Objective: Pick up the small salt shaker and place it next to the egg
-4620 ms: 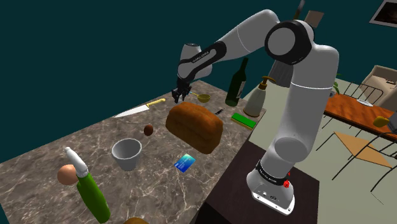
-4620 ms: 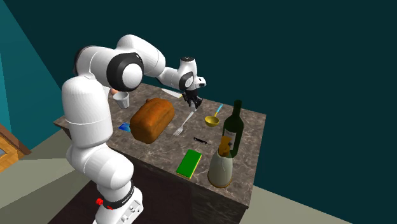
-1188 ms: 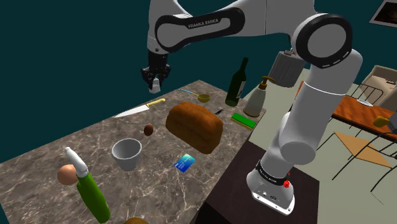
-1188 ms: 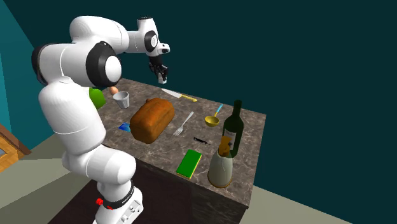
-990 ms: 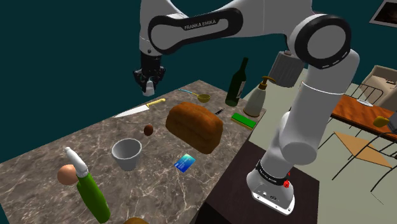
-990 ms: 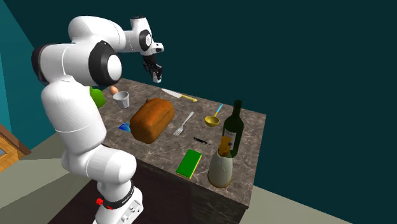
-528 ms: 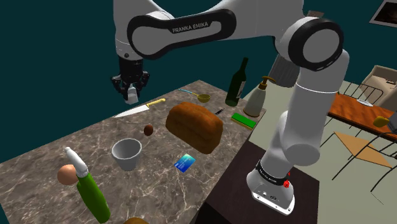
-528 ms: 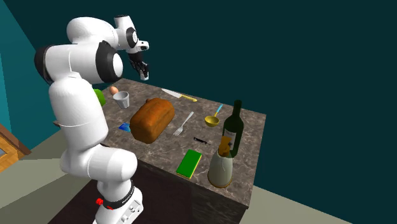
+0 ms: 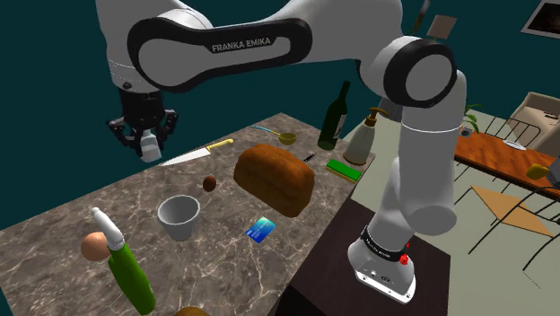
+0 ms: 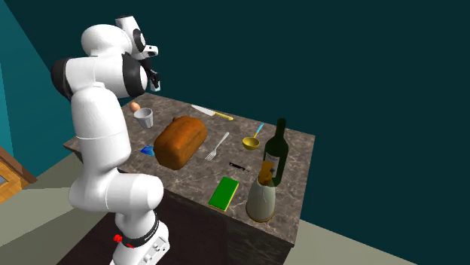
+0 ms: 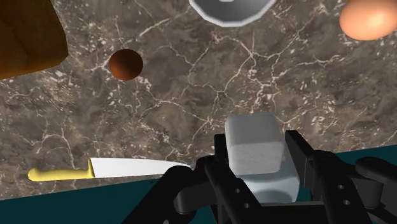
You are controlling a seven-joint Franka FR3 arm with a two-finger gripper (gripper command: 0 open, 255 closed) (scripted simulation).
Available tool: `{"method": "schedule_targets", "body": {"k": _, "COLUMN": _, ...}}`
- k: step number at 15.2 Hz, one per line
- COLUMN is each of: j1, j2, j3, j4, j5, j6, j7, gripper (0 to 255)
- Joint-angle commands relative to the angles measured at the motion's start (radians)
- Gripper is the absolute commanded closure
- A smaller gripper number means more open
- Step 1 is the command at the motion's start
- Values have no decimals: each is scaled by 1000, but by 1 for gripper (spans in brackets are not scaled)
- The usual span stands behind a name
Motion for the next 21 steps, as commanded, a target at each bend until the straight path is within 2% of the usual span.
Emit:
{"method": "schedule_targets", "body": {"k": 1, "j1": 38, "j2": 57, "j3": 8, "j4": 83, "j5": -19, "j6": -33, "j7": 41, "gripper": 255}}
{"method": "schedule_targets", "body": {"k": 6, "j1": 143, "j2": 221, "j3": 17, "j4": 337, "j5": -64, "j6": -136, "j7": 121, "gripper": 255}}
{"method": "schedule_targets", "body": {"k": 21, "j1": 128, "j2": 229, "j3": 10, "j4": 149, "j5": -76, "j6": 58, "j7": 151, "gripper": 255}}
